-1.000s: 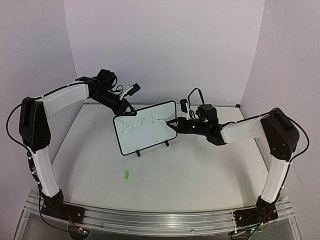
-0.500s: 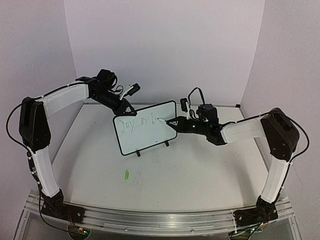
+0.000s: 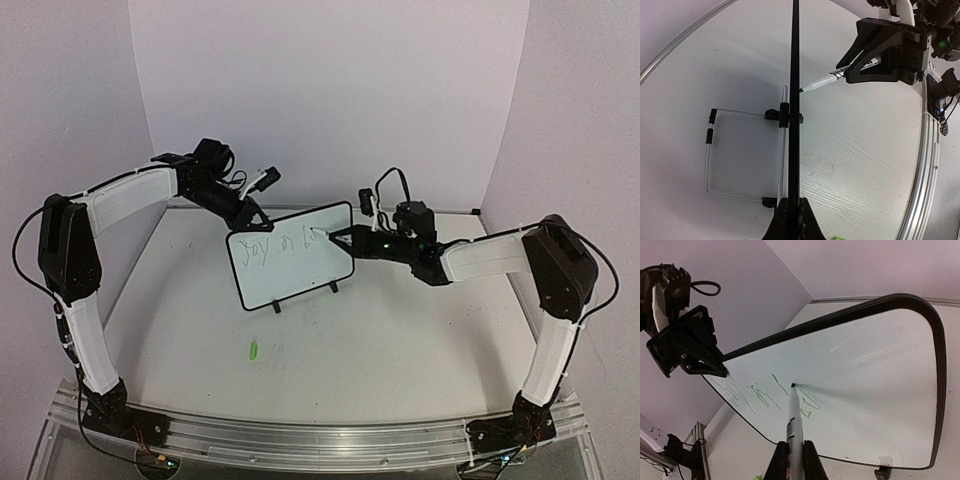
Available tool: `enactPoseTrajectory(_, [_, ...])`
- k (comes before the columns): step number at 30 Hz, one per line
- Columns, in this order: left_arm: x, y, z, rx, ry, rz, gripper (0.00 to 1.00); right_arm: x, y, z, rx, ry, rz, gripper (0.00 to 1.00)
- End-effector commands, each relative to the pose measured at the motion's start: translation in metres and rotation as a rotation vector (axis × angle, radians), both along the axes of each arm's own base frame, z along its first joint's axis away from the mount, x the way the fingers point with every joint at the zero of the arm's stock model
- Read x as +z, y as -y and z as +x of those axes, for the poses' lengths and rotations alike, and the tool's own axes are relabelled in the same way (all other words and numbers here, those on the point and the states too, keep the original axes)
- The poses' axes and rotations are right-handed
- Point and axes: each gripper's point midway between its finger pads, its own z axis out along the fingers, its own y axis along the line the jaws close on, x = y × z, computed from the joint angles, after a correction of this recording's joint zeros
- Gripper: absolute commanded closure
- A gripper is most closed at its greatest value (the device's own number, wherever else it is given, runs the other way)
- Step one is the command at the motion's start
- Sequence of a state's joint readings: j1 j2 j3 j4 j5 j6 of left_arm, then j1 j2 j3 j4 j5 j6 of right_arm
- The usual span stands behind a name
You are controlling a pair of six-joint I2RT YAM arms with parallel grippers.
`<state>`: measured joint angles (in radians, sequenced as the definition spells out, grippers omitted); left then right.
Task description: Write a sentence on the whiteboard
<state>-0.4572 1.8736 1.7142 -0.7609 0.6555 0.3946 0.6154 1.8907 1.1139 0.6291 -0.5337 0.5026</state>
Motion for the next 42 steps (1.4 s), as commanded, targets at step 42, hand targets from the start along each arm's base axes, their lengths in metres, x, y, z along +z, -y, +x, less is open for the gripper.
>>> enactPoseTrajectory(42, [-0.004,0.007,-0.01,-0.046,-0.028,-0.005,1.0,-0.017,0.021,-0.003,-0.069,-0.004,-0.056,1.0])
